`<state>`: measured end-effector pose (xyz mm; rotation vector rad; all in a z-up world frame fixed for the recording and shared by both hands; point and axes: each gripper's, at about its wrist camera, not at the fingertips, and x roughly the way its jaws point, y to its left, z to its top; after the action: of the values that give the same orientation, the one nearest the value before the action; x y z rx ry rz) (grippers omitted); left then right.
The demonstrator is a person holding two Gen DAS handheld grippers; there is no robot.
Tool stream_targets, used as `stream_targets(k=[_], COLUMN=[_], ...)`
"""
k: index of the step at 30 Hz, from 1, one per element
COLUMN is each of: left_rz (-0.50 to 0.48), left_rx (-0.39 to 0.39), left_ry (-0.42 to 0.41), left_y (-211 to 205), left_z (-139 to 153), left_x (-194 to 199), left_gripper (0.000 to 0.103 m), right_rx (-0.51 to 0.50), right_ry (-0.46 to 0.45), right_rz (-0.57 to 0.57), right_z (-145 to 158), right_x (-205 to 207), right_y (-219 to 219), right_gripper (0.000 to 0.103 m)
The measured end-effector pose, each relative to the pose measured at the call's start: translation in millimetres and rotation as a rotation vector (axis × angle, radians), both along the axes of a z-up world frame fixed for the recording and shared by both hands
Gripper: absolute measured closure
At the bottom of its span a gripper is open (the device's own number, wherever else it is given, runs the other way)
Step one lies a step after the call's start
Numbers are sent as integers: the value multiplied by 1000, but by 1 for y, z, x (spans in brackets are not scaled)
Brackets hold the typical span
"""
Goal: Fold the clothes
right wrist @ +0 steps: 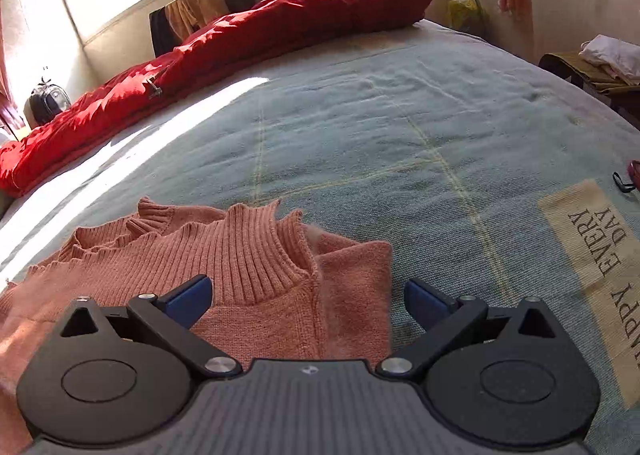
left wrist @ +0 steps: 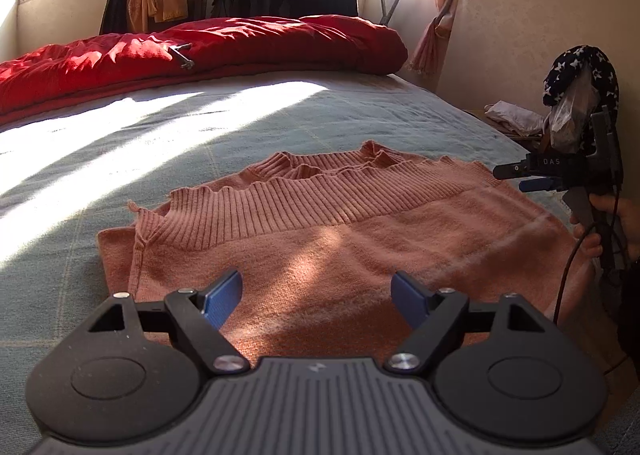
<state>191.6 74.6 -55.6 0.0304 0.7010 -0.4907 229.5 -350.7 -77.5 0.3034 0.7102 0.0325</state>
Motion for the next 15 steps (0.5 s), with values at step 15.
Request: stream_targets(k=[15], left_rz=[64], left_rx=[33], left_ry=[38], left_y=[28], left_z=[-4], left_x=[-48], left_gripper=[16], right_rx=[-27], right_ry=[-119], right_rz=[360], right_z=[31], right_x=[-58], right_y=[92], right_gripper=[0])
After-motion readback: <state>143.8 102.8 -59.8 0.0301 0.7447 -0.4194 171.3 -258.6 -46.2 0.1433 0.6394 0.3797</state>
